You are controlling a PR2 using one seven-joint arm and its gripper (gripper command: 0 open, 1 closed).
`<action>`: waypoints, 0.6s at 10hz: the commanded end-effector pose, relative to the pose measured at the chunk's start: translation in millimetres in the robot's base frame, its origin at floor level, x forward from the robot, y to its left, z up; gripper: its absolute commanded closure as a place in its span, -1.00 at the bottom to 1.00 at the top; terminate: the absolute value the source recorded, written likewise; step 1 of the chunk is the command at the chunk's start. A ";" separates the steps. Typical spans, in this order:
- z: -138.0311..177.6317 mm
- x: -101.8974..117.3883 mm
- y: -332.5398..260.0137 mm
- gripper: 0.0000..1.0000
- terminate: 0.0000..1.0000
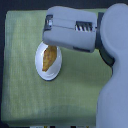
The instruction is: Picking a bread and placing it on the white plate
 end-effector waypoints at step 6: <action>-37.4 -5.8 25.8 1.00 -1.00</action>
